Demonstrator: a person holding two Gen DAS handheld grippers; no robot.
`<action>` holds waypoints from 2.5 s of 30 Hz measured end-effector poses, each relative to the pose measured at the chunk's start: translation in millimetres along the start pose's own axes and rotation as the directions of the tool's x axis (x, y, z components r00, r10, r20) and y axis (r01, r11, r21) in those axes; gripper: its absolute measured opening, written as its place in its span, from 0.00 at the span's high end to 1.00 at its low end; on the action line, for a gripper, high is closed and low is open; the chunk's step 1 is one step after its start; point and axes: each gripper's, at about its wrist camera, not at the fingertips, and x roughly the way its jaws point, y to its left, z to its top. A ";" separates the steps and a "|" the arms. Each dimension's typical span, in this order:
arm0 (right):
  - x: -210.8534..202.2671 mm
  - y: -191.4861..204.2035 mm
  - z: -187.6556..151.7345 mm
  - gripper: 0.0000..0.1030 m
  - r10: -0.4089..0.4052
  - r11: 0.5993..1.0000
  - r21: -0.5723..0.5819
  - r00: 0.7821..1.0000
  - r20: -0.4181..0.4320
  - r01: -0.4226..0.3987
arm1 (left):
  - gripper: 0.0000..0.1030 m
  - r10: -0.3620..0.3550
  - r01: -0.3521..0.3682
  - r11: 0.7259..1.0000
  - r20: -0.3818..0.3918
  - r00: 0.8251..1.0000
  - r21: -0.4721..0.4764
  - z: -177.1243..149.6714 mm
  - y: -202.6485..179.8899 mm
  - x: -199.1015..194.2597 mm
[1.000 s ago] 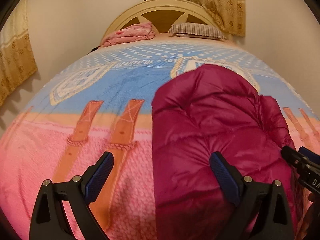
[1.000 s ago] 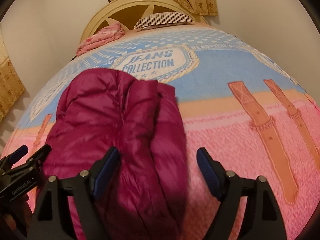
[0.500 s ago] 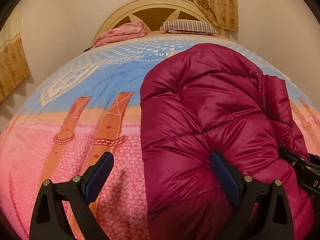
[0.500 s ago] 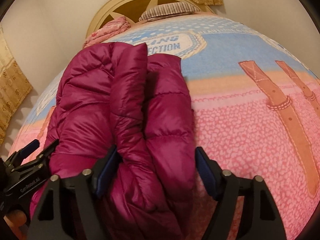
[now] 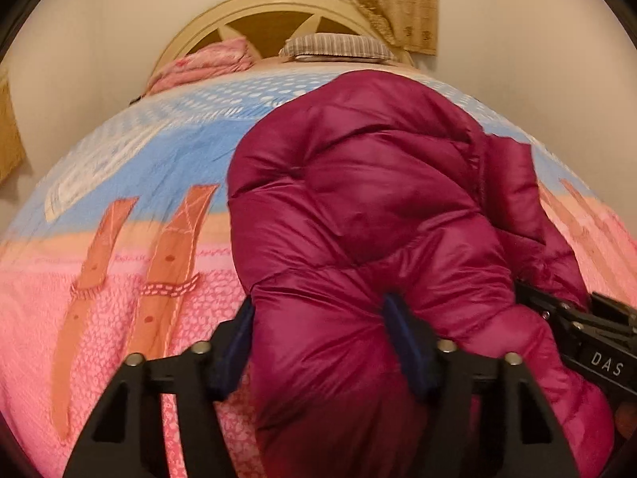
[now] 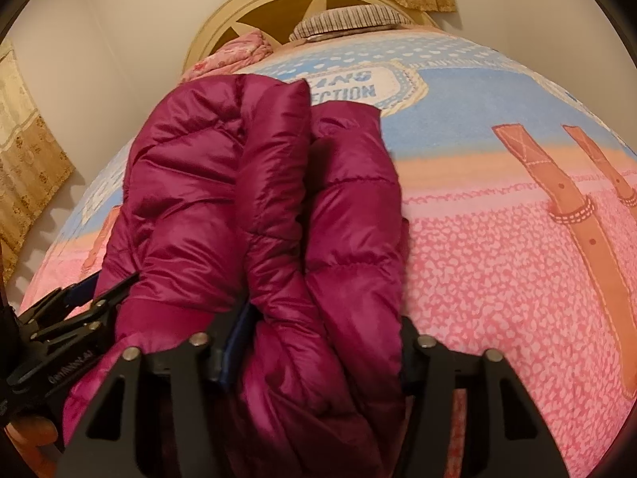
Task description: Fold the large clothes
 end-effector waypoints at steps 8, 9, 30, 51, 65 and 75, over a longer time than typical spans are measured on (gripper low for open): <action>-8.5 11.3 -5.0 0.67 0.007 0.999 -0.044 1.000 0.028 -0.006 | 0.73 0.032 -0.035 0.997 0.046 0.998 0.063 -2.6 -9.3 -14.3; -11.5 13.8 -8.1 0.70 0.007 0.999 -0.053 0.999 0.037 -0.005 | 0.78 0.042 -0.046 0.997 0.052 0.998 0.067 -1.0 -10.1 -16.8; -53.3 62.8 -10.2 0.77 0.138 0.984 -0.129 0.984 0.117 -0.123 | 0.85 0.125 -0.131 0.991 0.192 0.973 0.016 1.7 30.1 -107.3; -29.6 150.7 -12.3 0.77 0.236 0.936 -0.279 0.971 0.050 -0.213 | 0.85 0.244 -0.220 0.965 0.177 0.953 -0.144 -33.3 135.0 -146.0; -9.9 201.6 -20.7 0.77 0.260 0.898 -0.364 0.966 -0.010 -0.246 | 0.85 0.303 -0.266 0.935 0.136 0.943 -0.236 -62.1 188.5 -146.5; 6.8 224.2 -25.4 0.77 0.259 0.881 -0.396 0.964 -0.052 -0.258 | 0.85 0.324 -0.287 0.917 0.099 0.941 -0.279 -77.2 210.0 -139.8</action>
